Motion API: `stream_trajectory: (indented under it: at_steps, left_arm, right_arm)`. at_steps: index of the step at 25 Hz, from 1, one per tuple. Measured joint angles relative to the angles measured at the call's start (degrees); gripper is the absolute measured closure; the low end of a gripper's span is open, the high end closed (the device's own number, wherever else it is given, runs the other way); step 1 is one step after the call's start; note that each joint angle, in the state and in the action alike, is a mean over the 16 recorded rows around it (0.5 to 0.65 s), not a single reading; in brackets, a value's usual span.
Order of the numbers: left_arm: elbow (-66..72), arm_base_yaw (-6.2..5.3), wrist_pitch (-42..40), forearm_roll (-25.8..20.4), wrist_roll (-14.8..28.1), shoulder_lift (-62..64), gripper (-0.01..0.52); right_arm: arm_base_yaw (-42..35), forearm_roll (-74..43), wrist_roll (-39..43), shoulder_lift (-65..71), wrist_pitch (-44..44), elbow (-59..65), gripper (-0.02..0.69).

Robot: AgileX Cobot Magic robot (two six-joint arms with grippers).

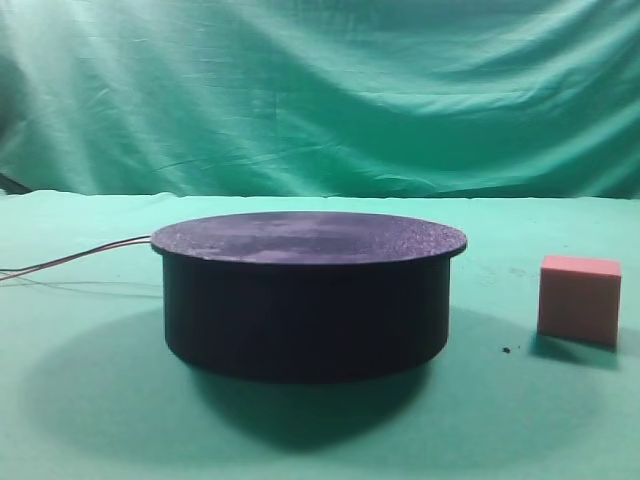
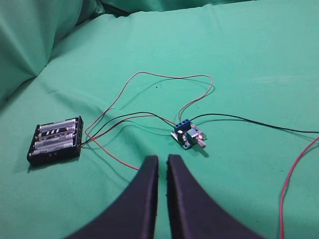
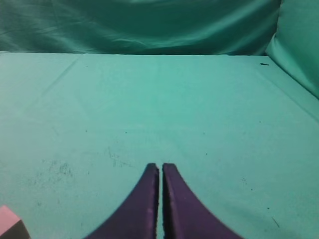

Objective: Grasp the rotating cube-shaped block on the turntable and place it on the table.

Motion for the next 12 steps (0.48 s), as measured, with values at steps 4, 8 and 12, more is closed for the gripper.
stream_trajectory:
  at_steps: [4,8,12]
  left_arm:
    - [0.0,0.0,0.0,0.0,0.0,0.0,0.514]
    - [0.0,0.0,0.0,0.0,0.0,0.0,0.514]
    - [0.0,0.0,0.0,0.0,0.0,0.0,0.514]
  right_arm:
    - [-0.3,0.0,0.0,-1.9,0.9,1.2,0.665]
    - [-0.3,0.0,0.0,-2.1,1.8,1.3,0.665]
    - [-0.3,0.0,0.0,-2.1,2.2,1.3,0.665]
